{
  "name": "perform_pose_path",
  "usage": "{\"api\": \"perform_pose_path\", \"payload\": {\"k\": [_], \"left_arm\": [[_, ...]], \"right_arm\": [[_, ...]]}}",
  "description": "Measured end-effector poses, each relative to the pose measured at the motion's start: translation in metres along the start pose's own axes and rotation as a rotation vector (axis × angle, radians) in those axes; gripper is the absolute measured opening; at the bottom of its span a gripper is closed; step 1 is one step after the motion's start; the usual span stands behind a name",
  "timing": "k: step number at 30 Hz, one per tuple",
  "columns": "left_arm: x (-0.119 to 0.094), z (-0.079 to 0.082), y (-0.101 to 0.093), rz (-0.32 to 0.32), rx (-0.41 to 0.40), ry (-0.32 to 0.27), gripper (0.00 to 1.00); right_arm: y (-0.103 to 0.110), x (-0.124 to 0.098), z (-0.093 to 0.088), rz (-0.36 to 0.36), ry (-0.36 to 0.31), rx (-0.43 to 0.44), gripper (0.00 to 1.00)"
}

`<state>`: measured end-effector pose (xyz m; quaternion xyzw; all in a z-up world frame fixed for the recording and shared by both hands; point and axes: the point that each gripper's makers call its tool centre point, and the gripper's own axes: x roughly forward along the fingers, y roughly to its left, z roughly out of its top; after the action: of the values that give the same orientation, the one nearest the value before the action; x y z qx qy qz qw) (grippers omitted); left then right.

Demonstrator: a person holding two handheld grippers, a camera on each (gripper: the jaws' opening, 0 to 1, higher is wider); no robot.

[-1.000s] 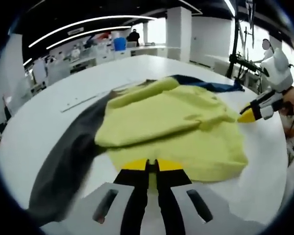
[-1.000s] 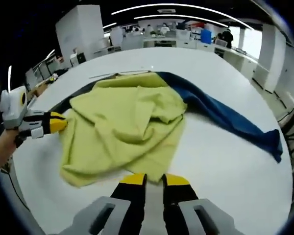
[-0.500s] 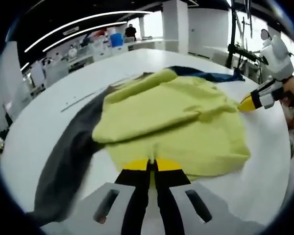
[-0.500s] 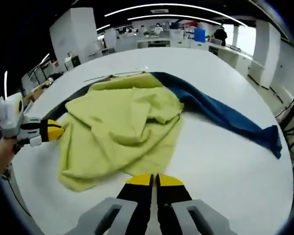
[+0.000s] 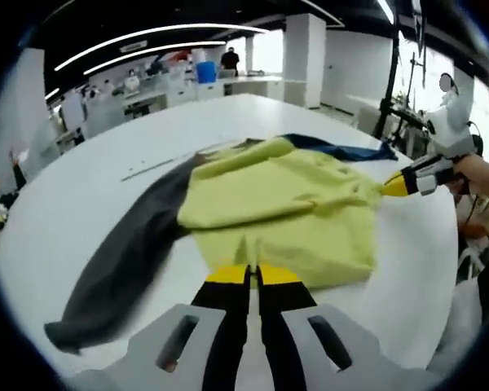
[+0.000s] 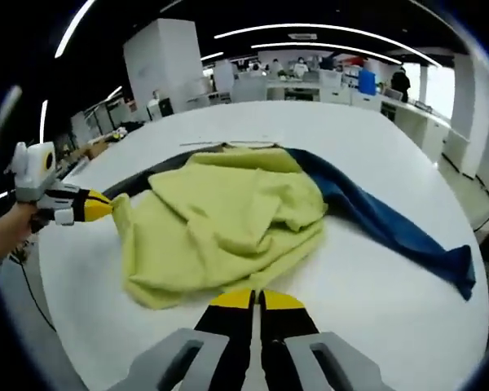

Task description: Fold the garment on the visible template until the final outline fits inside the template.

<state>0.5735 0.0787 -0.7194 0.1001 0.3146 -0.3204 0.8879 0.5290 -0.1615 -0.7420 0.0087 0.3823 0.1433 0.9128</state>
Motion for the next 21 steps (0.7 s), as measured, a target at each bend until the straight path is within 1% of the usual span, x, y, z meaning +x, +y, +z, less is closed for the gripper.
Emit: {"api": "perform_pose_path", "payload": {"k": [3, 6, 9, 10, 11, 12, 13, 15, 17, 19, 21], "left_arm": [[-0.013, -0.001, 0.002, 0.014, -0.024, -0.007, 0.0], [-0.028, -0.005, 0.002, 0.025, -0.068, -0.001, 0.0], [-0.04, -0.01, -0.003, 0.026, -0.073, 0.0, 0.0], [-0.045, -0.013, -0.005, 0.03, -0.077, 0.001, 0.0], [-0.049, -0.015, -0.007, 0.031, -0.077, 0.002, 0.0], [-0.052, -0.017, -0.008, 0.033, -0.076, 0.004, 0.0], [-0.055, -0.023, -0.008, 0.036, -0.07, 0.011, 0.0], [-0.059, -0.036, -0.007, 0.049, -0.054, 0.042, 0.0], [-0.063, -0.048, -0.003, 0.066, -0.074, 0.065, 0.0], [-0.069, -0.054, -0.004, 0.07, -0.108, 0.06, 0.0], [-0.073, -0.058, -0.004, 0.076, -0.121, 0.06, 0.0]], "right_arm": [[-0.003, -0.008, -0.001, 0.014, 0.008, 0.009, 0.0], [-0.004, -0.016, -0.004, 0.03, 0.023, 0.017, 0.0], [-0.007, -0.025, -0.011, 0.035, 0.053, -0.002, 0.0], [-0.007, -0.028, -0.013, 0.048, 0.047, -0.01, 0.0], [-0.008, -0.03, -0.015, 0.053, 0.047, 0.002, 0.0], [-0.008, -0.033, -0.021, 0.065, 0.06, 0.057, 0.0], [-0.011, -0.034, -0.024, 0.062, 0.067, 0.069, 0.0], [-0.017, -0.038, -0.031, 0.048, 0.072, 0.065, 0.0], [-0.021, -0.043, -0.04, 0.04, 0.097, 0.071, 0.0], [-0.026, -0.049, -0.047, 0.029, 0.111, 0.078, 0.0], [-0.03, -0.054, -0.053, 0.018, 0.123, 0.091, 0.0]]}}
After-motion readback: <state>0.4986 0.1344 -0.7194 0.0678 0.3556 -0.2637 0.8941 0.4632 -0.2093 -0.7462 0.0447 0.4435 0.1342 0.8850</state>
